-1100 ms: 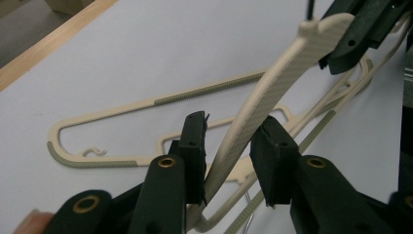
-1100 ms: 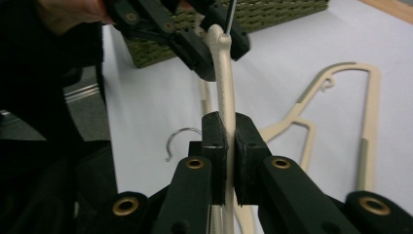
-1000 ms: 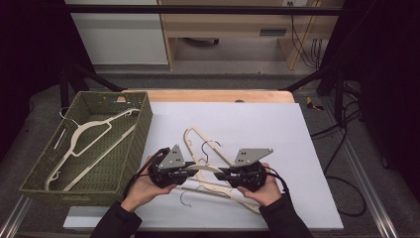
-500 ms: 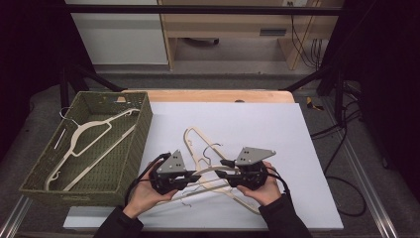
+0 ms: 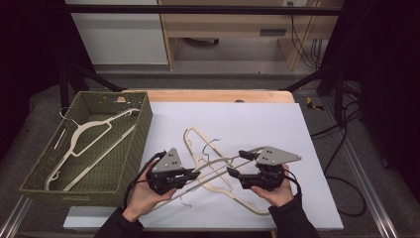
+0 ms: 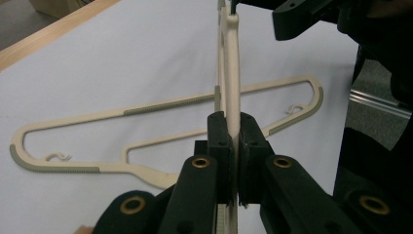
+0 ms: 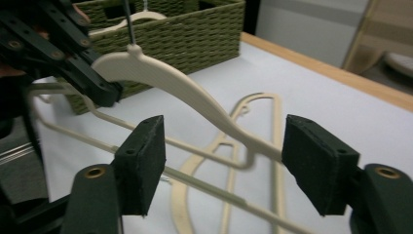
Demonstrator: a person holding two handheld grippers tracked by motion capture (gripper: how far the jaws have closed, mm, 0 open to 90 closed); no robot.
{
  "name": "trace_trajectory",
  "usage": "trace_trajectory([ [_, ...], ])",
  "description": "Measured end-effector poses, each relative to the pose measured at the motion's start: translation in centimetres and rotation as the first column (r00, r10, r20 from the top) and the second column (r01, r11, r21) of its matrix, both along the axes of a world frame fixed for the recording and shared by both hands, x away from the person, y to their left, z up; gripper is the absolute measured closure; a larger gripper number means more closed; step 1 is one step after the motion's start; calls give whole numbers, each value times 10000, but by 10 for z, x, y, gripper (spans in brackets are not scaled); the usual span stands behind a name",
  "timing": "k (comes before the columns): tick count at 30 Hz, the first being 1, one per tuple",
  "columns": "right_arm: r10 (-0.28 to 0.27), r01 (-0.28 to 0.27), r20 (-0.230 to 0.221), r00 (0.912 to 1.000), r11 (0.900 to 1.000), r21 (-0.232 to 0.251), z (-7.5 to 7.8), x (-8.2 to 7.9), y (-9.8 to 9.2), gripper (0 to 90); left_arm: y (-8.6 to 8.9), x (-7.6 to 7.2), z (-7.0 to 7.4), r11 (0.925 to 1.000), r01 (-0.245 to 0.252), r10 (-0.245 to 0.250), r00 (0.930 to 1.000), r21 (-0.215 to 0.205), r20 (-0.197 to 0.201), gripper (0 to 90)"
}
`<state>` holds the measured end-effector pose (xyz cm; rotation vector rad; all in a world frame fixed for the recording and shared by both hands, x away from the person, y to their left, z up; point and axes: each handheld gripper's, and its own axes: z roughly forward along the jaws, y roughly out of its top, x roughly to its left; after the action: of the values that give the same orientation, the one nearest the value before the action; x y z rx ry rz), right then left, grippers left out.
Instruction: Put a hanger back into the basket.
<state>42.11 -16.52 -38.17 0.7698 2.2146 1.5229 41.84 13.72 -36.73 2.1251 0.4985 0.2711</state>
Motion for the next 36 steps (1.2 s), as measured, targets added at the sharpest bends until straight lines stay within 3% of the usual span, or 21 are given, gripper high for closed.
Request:
trace_trajectory([
  [5, -871, 871, 31, 9962, 9961, 111, -1, -1, -16, 192, 8, 2, 10, 9992, -378, 380, 9992, -150, 124, 862],
  [10, -1629, 1630, -59, 9866, 9861, 313, -4, 0, -31, 101, 20, 3, 26, 9968, -664, 680, 9971, -440, 340, 862],
  [22, -2467, 2477, -240, 9688, 9675, 518, -9, -1, -50, 55, 58, 7, 70, 9885, -1028, 1113, 9911, -1109, 729, 861],
  [26, -2606, 2617, -249, 9651, 9634, 589, -9, -1, -53, 51, 73, 12, 83, 9838, -1405, 1505, 9847, -1117, 877, 861],
  [29, -2634, 2646, -267, 9643, 9626, 585, -9, -1, -56, 46, 93, 18, 96, 9763, -1723, 1855, 9780, -1312, 957, 861],
  [36, -2715, 2730, -309, 9620, 9593, 719, -8, -1, -59, 30, 126, 28, 108, 9618, -2312, 2469, 9639, -1464, 999, 861],
])
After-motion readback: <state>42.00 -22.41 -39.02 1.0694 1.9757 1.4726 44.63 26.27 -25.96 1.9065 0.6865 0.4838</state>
